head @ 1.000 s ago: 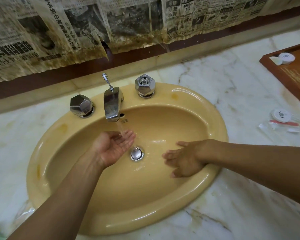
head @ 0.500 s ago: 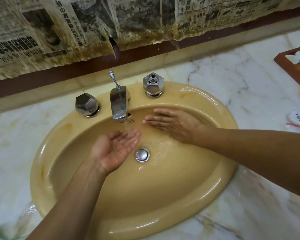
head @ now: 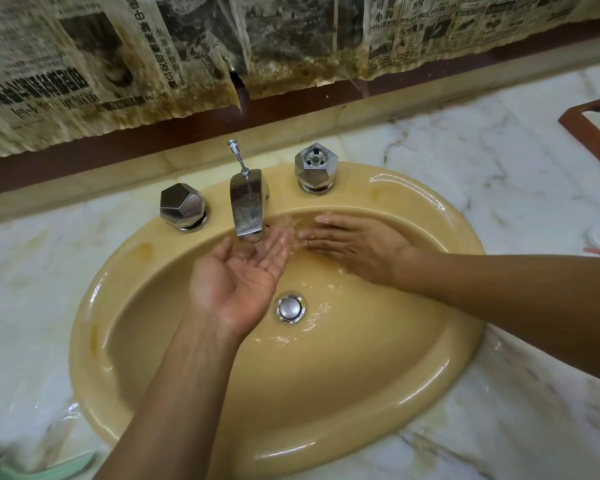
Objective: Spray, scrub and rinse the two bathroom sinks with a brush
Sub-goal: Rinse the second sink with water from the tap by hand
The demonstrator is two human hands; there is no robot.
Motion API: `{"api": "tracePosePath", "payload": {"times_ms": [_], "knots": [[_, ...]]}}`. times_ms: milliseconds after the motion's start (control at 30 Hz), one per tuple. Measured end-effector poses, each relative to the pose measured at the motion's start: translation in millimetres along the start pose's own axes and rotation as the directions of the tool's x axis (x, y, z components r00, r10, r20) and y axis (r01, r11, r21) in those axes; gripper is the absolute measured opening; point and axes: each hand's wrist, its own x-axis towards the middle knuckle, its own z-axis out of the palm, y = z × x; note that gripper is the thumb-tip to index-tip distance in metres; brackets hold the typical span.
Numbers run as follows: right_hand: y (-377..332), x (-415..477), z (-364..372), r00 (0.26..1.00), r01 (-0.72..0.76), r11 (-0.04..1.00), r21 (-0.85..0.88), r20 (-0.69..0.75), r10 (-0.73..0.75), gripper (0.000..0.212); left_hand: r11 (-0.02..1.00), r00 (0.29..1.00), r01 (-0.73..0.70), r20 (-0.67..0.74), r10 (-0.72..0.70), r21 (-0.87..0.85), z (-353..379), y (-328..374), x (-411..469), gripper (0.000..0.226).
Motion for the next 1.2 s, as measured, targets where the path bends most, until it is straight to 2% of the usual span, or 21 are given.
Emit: {"api": "tracePosePath", "payload": {"times_ms": [67,133,233,300,367,433,500,600,667,767,867,1000,1100,1200], "knots": [[0.5,13.9,3.1,0.997,0.01,1.0,-0.024,-0.082,-0.012,0.067,0.998,0.997,0.02,-0.072,-0.016,0.055,-12.5,-2.9,-3.2,0.05],[-7.4,15.8,10.4,0.994,0.031,0.999,0.024,-0.104,-0.028,0.065,0.988,0.986,0.072,-0.159,-0.05,0.138,-24.3,-6.1,-2.6,0.05],[-27.3,1.8,19.8,0.99,0.141,0.974,0.175,-0.013,-0.141,0.063,0.965,0.972,0.112,-0.228,-0.057,0.237,-25.3,-4.5,1.7,0.05],[-27.8,-3.1,16.0,0.989,0.124,0.969,0.212,0.051,-0.138,0.065,0.962,0.982,0.115,-0.177,-0.071,0.249,-12.7,-0.8,1.6,0.051],[-16.3,5.2,7.0,0.998,0.064,0.993,0.099,0.019,-0.066,0.072,0.961,0.989,0.137,-0.091,-0.118,0.241,1.6,2.7,-2.6,0.053],[0.3,22.0,-6.4,0.995,0.039,0.998,-0.058,-0.085,-0.044,0.07,0.946,0.983,0.183,-0.049,-0.177,0.268,8.4,5.1,-5.7,0.056],[8.7,35.8,-12.9,0.978,0.041,0.986,-0.163,-0.193,-0.073,0.063,0.933,0.979,0.206,-0.072,-0.193,0.295,5.5,8.7,-6.8,0.058],[4.0,32.5,0.2,0.978,0.001,0.979,-0.204,-0.206,-0.043,0.066,0.93,0.982,0.177,-0.119,-0.146,0.323,-5.2,21.7,-5.3,0.056],[-7.4,17.4,18.5,0.99,0.05,0.992,-0.116,-0.123,-0.065,0.074,0.926,0.985,0.16,-0.12,-0.127,0.341,-7.7,30.1,-5.0,0.056],[-14.7,-4.3,23.7,0.994,0.101,0.994,0.03,0.026,-0.102,0.076,0.874,0.975,0.223,-0.114,-0.193,0.431,0.5,29.2,-7.2,0.059],[-2.8,-3.4,8.0,0.997,0.074,0.997,-0.039,0.016,-0.073,0.075,0.861,0.965,0.257,-0.072,-0.251,0.439,10.4,22.4,-8.7,0.062],[10.3,14.6,-7.7,0.99,-0.061,0.998,-0.017,-0.126,0.058,0.071,0.96,0.997,0.081,-0.04,-0.073,0.268,13.8,35.5,-8.0,0.054],[-11.8,14.8,-0.2,0.997,0.06,0.998,0.032,-0.043,-0.059,0.066,0.926,0.991,0.126,-0.087,-0.102,0.355,5.7,30.1,-10.8,0.052],[-31.2,5.8,8.5,0.991,0.107,0.968,0.228,0.058,-0.123,0.061,0.867,0.97,0.242,-0.141,-0.2,0.436,-3.5,13.9,-15.1,0.057]]}}
